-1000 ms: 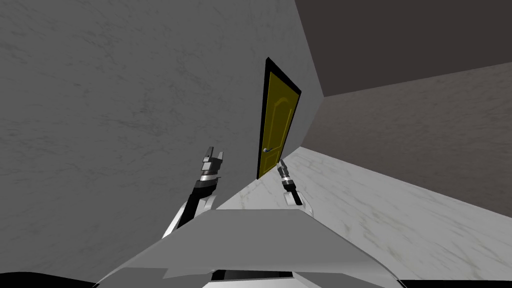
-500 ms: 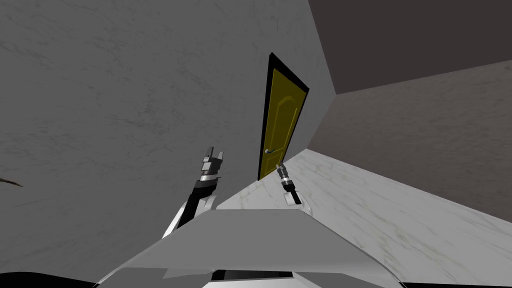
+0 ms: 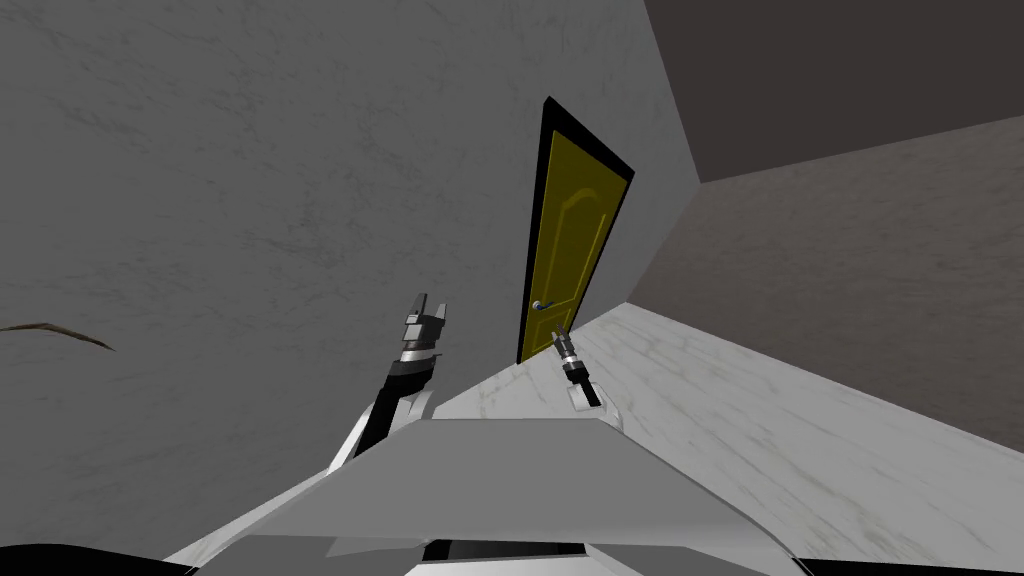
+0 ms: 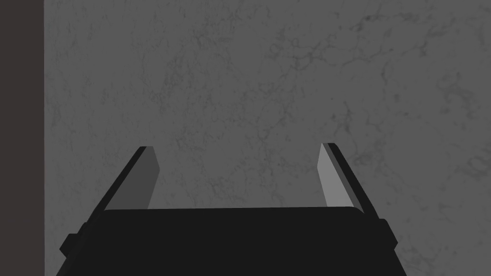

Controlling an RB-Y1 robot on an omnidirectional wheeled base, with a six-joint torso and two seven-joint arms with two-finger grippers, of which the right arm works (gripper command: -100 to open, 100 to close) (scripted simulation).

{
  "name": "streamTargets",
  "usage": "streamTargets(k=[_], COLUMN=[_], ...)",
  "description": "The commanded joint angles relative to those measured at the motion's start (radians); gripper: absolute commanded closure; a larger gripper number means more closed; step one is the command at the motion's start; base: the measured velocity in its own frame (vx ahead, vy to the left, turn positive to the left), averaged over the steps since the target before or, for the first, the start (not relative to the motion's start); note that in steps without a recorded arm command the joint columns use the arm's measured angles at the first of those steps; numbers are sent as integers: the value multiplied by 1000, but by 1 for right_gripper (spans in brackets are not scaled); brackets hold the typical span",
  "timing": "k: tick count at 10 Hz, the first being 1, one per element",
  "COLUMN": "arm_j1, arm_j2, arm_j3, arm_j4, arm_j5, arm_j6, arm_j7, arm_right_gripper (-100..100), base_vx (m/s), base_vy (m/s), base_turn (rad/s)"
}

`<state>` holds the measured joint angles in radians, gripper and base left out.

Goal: Pull the door open

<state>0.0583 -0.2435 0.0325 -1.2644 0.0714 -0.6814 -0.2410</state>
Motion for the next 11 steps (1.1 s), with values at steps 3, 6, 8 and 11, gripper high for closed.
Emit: streamTargets(k=[3,6,8,11], arm_j1=[-27,-56,-77,-109], arm_j2=[-16,-30,-39,-53], arm_j3=[4,10,14,20], arm_j4=[74,151,205,288], arm_j5=[-3,-6,-8,-11], arm_j6=[-9,-15,-20,-27], arm_j7=[-8,-14,-17,-23], arm_right_gripper=[-100,-100,-100,-100], base_vx=[40,54,55,47], base_vy=[-99,-124,-132,-155], base_turn=[139,178,191,175])
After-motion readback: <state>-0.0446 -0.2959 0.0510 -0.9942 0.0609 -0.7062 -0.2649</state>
